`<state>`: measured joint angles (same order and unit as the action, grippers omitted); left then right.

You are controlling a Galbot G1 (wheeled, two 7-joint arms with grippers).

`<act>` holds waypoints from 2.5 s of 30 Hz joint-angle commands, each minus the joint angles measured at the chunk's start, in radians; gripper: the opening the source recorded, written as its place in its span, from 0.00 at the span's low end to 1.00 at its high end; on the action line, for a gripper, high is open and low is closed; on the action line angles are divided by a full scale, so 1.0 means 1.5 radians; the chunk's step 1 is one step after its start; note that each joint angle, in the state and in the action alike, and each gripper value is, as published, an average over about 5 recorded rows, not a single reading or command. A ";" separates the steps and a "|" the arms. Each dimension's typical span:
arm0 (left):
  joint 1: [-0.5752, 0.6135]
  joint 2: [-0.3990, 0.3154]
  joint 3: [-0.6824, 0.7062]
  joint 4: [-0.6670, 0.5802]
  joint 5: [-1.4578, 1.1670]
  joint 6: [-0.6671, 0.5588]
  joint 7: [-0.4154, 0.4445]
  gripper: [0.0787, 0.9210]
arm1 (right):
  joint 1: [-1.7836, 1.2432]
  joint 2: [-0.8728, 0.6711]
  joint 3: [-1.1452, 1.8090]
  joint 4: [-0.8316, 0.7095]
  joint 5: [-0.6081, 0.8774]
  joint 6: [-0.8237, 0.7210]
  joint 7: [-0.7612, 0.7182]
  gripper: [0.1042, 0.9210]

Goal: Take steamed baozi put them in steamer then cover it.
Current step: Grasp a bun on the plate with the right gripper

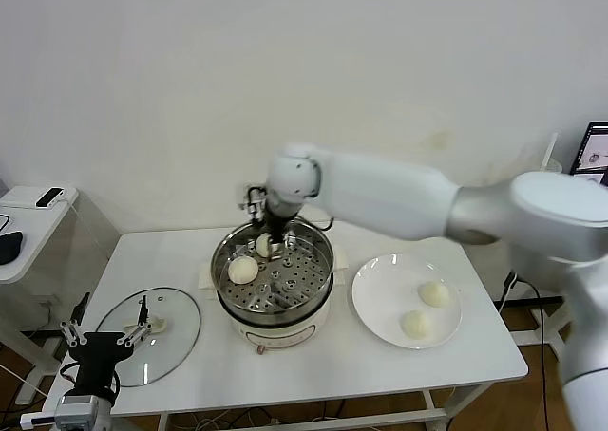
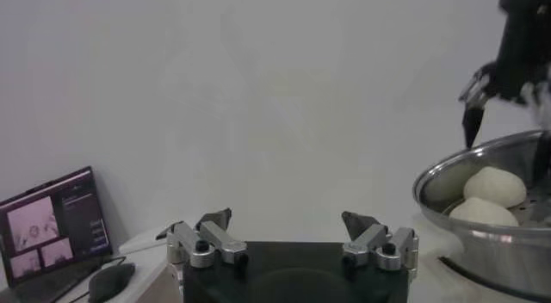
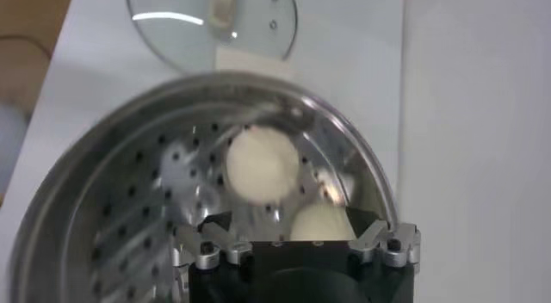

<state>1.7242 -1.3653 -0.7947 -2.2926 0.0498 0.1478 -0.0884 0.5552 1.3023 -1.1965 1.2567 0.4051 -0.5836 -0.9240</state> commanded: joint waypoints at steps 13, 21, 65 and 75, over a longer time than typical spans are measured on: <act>0.000 0.004 0.018 0.010 0.003 0.003 0.001 0.88 | -0.064 -0.501 0.058 0.256 -0.199 0.144 -0.147 0.88; -0.003 0.001 0.033 0.013 0.016 0.005 0.002 0.88 | -0.288 -0.572 0.216 0.258 -0.300 0.177 -0.152 0.88; -0.003 -0.005 0.025 0.030 0.023 0.005 0.003 0.88 | -0.453 -0.372 0.273 0.076 -0.395 0.157 -0.105 0.80; -0.003 -0.007 0.025 0.028 0.023 0.005 0.003 0.88 | -0.444 -0.382 0.279 0.081 -0.390 0.154 -0.115 0.58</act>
<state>1.7195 -1.3743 -0.7574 -2.2500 0.0833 0.1550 -0.0838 -0.1112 0.7215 -0.7826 1.3836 -0.1772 -0.3506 -1.0899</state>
